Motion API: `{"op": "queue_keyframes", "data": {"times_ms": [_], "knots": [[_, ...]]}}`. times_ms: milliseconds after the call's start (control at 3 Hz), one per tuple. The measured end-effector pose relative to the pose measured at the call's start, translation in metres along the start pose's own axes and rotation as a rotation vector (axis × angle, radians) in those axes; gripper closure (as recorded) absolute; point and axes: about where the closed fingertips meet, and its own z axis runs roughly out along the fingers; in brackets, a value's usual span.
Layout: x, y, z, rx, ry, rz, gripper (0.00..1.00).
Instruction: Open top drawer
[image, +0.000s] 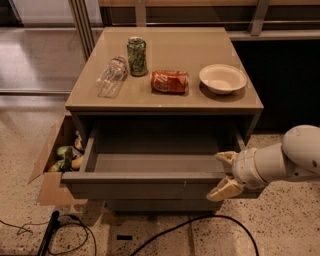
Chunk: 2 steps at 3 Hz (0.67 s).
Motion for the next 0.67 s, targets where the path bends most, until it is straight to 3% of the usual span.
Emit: {"op": "queue_keyframes", "data": {"times_ms": [333,667], "knots": [[0.018,0.027,-0.010,-0.030,-0.024,0.014,0.57],[0.023,0.038,-0.013,-0.043,-0.032,0.018,0.81]]}}
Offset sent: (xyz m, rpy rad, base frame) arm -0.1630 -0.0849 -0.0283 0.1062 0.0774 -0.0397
